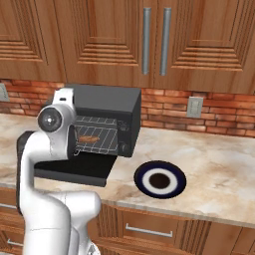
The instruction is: Pull the toaster oven rack outwards. Pick up the baguette from the plate and place it on the toaster oven rack. Close the toaster oven door fully and set the temperature to the lowest setting.
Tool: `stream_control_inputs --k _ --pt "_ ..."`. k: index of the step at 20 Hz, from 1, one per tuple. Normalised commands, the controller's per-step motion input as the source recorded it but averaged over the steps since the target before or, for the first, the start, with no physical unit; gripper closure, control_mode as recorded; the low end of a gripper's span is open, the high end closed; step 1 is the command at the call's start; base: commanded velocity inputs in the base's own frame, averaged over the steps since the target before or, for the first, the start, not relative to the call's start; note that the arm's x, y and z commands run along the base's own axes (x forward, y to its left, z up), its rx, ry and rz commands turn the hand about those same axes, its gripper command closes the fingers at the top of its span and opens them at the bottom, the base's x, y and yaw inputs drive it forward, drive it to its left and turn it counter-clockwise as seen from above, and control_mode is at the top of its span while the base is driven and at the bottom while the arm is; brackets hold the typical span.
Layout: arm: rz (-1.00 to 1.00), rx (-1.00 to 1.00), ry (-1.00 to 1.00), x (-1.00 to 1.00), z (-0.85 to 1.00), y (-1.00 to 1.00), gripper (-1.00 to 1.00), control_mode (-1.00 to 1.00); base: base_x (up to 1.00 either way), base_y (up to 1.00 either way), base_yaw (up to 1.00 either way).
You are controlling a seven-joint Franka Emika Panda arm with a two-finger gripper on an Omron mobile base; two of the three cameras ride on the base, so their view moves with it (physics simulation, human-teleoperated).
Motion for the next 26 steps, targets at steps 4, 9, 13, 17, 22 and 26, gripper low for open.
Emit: stream_control_inputs --k 4,9,13,17,22,26 --pt "0.01 -0.02 0.15 -0.59 0.08 -0.38 -1.0 -1.0 0.0 0.0 0.0" --pt "0.0 -0.09 0.4 -0.22 0.0 -0.18 -1.0 -1.0 0.0 0.0 0.0" --pt "0.0 -0.16 0.53 0.0 0.0 -0.04 -1.0 -1.0 0.0 0.0 0.0" --pt "0.0 -0.18 0.49 0.0 0.0 -0.06 -1.0 -1.0 0.0 0.0 0.0" --pt "0.18 -0.23 0.35 -0.04 0.0 -0.02 -1.0 -1.0 0.0 0.0 0.0" --pt "0.34 -0.18 0.14 0.0 0.0 0.0 -1.0 -1.0 0.0 0.0 0.0"
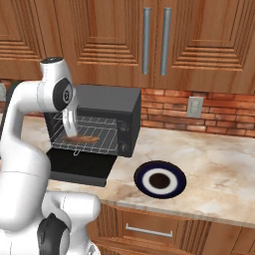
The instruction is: Pull the toaster oven rack outwards. Pick up the baguette from the plate and place it on the toaster oven rack. Close the toaster oven door fully and set the temperature to the lowest setting.
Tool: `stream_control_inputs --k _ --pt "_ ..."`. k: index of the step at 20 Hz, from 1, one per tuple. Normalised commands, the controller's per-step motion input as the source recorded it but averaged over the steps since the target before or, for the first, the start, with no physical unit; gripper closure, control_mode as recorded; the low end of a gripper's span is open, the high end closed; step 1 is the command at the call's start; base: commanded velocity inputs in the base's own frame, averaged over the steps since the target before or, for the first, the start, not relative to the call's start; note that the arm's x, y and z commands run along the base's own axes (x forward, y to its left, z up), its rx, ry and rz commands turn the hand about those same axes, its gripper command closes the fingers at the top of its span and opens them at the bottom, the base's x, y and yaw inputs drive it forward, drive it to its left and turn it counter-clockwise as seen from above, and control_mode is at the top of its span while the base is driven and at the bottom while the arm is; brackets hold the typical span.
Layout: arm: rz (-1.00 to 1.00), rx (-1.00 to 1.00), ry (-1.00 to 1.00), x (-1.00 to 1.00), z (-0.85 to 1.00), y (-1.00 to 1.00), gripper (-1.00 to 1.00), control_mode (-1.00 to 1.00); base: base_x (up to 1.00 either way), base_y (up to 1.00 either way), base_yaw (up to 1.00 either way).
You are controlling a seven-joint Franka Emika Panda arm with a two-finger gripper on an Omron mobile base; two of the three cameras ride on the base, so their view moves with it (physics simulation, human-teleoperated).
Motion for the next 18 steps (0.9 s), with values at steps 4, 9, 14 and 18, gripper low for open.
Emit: stream_control_inputs --k 4,9,14,18 --pt "0.35 -0.09 0.0 0.0 0.0 0.0 -1.0 -1.0 0.0 0.0 0.0" --pt "0.25 -0.01 -0.17 0.0 -0.14 0.0 -1.0 -1.0 0.0 0.0 0.0" --pt "0.18 0.0 -0.17 0.0 -0.3 0.0 -1.0 -1.0 0.0 0.0 0.0" --pt "0.21 0.0 -0.03 0.0 -0.27 0.08 -1.0 -1.0 0.0 0.0 0.0"
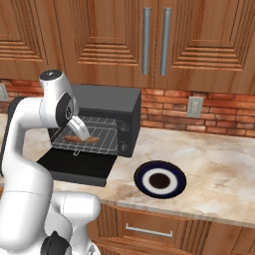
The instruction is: Pull the toaster oven rack outwards. Pick up the baguette from the plate and place it on the toaster oven rack. Close the toaster oven door fully and set the temperature to the lowest setting.
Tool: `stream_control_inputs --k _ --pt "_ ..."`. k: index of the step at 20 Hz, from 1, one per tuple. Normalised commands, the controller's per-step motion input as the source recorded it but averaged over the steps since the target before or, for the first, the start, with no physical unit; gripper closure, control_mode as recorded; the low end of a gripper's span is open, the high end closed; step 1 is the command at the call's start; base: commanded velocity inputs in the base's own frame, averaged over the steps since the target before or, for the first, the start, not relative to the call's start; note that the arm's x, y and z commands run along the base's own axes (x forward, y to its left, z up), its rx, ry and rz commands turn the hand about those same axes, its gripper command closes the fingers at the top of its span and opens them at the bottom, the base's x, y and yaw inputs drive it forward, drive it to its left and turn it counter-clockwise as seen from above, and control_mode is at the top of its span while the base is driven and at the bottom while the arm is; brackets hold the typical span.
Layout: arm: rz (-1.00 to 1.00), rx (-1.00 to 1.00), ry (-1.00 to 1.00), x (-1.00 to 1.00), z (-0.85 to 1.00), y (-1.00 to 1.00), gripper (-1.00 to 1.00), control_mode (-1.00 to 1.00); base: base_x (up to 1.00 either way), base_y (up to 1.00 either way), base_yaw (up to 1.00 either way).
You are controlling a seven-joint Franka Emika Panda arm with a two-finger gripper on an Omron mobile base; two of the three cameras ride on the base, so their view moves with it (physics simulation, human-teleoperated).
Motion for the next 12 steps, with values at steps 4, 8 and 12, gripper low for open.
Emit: stream_control_inputs --k 4,8,12 --pt "0.31 -0.02 0.04 0.0 -0.16 0.07 -1.0 -1.0 0.0 0.0 0.0" --pt "0.31 -0.07 0.02 0.0 -0.17 0.24 -1.0 -1.0 0.0 0.0 0.0" --pt "0.22 -0.12 -0.02 0.0 -0.28 0.34 -1.0 -1.0 0.0 0.0 0.0"
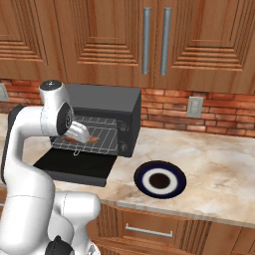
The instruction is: Pull the toaster oven rack outwards. Pick up the baguette from the plate and place it on the toaster oven rack. Close the toaster oven door fully and set the temperature to the lowest setting.
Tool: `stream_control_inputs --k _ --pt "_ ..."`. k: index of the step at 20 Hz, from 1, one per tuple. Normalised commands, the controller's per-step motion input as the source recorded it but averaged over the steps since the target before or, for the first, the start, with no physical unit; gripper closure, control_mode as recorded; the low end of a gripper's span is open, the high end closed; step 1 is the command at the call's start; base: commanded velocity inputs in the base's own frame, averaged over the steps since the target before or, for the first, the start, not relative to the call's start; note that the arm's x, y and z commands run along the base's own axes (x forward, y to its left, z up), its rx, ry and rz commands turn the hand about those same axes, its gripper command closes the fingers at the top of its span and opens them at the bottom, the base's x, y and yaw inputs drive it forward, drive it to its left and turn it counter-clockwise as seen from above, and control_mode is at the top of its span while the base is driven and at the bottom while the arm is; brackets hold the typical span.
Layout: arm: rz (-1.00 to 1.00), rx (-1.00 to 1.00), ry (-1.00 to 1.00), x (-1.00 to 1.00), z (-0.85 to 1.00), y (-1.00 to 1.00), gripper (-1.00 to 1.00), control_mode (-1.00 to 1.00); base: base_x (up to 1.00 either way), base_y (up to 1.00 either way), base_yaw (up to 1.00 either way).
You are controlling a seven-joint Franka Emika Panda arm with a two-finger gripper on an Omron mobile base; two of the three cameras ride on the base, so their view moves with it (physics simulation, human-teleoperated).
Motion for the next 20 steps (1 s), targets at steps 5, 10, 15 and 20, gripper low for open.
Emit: stream_control_inputs --k 5,10,15,20 --pt "0.12 -0.1 -0.01 0.0 -0.31 0.31 -1.0 -1.0 0.0 0.0 0.0" --pt "0.05 -0.07 0.0 0.0 -0.33 0.31 -1.0 -1.0 0.0 0.0 0.0" --pt "0.01 -0.05 0.0 0.04 -0.31 0.18 -1.0 -1.0 0.0 0.0 0.0" --pt "0.0 -0.02 0.0 0.15 -0.27 0.04 -1.0 -1.0 0.0 0.0 0.0"
